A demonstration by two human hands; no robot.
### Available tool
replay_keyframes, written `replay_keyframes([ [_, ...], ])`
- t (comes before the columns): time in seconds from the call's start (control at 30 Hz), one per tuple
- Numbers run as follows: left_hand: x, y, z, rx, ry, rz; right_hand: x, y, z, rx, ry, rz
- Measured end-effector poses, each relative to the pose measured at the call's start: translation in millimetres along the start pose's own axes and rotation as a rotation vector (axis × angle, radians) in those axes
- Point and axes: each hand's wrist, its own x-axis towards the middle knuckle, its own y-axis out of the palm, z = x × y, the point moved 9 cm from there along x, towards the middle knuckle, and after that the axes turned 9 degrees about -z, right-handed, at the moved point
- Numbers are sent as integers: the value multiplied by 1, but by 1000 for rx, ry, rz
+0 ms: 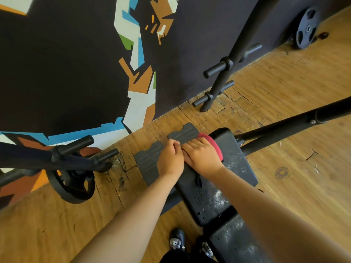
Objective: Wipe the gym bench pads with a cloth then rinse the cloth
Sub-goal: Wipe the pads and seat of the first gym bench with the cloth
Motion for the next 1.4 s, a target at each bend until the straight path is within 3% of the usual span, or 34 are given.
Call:
replay_keyframes([
  [0.13, -3, 1, -18, 212, 236, -21, 1, -8, -48, -44, 90, 22],
  [0.23, -6, -4, -26, 309, 320, -125, 2, -7, -54, -69, 146, -23],
  [0.43, -6, -2, -24, 402, 302, -161, -2, -13, -29, -86, 205, -177],
  [0.6, -6, -1, -25, 446, 290, -154, 0, -7, -43, -77, 42, -89],
  [0.77, -6, -1, -24, 428, 295, -163, 5, -14, -92, -135, 223, -61],
  [0.93, -7, -1, -24, 439, 294, -177, -1, -12, -68, -146, 364, -136],
  [1.07, -7, -2, -23, 435, 292, -182, -6, -10, -50, -114, 252, -118],
  [1.2, -6, 0, -21, 424, 277, -157, 0, -12, -77, -132, 145, -31],
  [1.4, -8, -4, -24, 412, 289, -176, 0, -9, -81, -129, 466, -45],
])
